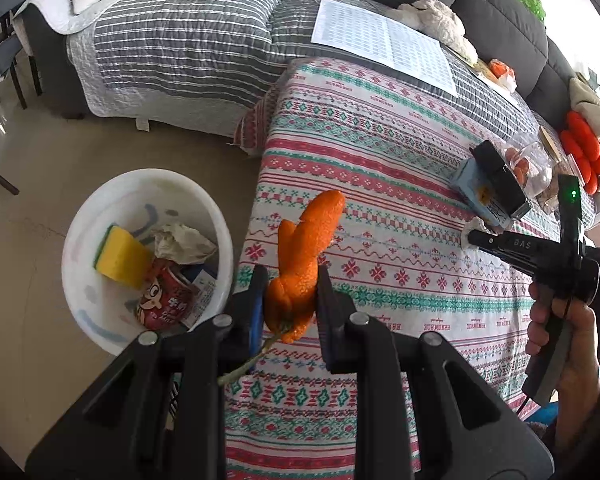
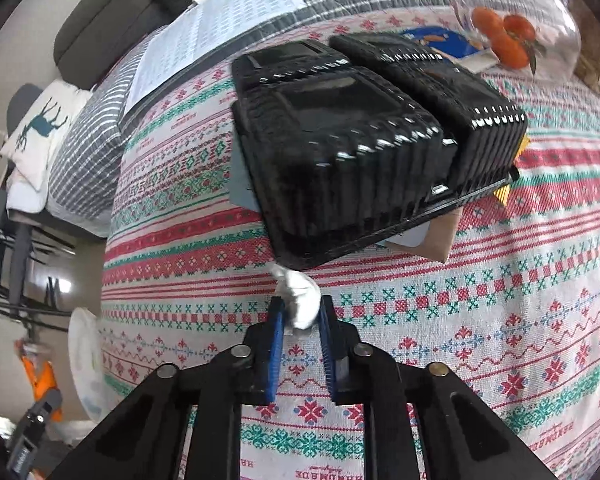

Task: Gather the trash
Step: 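Carry the orange peel toward the bin with the left tool while the right tool grasps the white tissue, then release the orange peel into the bin with the left tool while the right tool drops the tissue in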

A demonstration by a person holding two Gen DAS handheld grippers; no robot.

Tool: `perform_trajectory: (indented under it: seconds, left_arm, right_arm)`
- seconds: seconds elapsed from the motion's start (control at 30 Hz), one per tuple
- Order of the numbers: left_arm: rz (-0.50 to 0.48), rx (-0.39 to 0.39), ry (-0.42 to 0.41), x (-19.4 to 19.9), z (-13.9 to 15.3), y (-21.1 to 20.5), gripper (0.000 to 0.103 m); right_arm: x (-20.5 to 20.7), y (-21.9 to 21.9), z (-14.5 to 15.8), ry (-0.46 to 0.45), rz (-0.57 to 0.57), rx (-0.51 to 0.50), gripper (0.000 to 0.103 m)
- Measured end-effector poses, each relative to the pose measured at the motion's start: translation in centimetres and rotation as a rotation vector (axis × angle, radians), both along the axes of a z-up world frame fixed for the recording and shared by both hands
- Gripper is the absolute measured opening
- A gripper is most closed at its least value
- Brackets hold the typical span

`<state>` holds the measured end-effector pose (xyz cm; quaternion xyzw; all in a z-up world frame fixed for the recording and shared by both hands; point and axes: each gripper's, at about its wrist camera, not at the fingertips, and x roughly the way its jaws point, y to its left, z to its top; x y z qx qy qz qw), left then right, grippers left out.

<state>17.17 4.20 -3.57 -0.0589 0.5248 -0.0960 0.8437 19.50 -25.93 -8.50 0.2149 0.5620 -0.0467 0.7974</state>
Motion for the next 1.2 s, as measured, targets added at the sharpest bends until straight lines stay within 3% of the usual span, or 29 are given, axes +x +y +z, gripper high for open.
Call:
perform_trajectory:
  seconds: [0.37, 0.7, 0.73, 0.8, 0.83, 0.87, 1.03, 1.2]
  left_arm:
    - [0.104, -0.007, -0.002, -0.2, -0.8, 6.2, 0.025]
    - [0.167, 0.064, -0.009, 0.2, -3.2, 10.8, 0.026]
    - [0.17, 0.067, -0.015, 0.3, -3.3, 11.1, 0.027]
    - [0.165, 0.08, -0.023, 0.6, -3.4, 11.3, 0.05]
    - [0.178, 0.09, -0.039, 0.5, -3.2, 11.5, 0.073]
    - [0.191, 0.098, -0.062, 0.3, -2.9, 11.7, 0.081]
    - [0.173, 0.186, -0.096, -0.7, -2.3, 12.3, 0.082]
    - [0.207, 0.21, -0.062, -1.6, -2.7, 14.0, 0.086]
  right_arm:
    - [-0.7, 4.9, 3.4, -0.079, 0.155, -0.034, 0.013]
    - [-1.1, 11.2, 5.2, -0.155, 0.298, -0.035, 0.013]
    - [-1.1, 12.0, 5.3, -0.163, 0.314, -0.029, 0.013]
    - [-1.1, 13.0, 5.5, -0.172, 0.338, -0.019, 0.013]
    - [-1.1, 13.6, 5.5, -0.177, 0.35, -0.015, 0.013]
    - [-1.1, 14.3, 5.6, -0.179, 0.365, -0.012, 0.013]
    - [-1.3, 16.9, 5.6, -0.187, 0.414, -0.004, 0.013]
    - [-1.2, 19.6, 4.8, -0.178, 0.452, 0.005, 0.013]
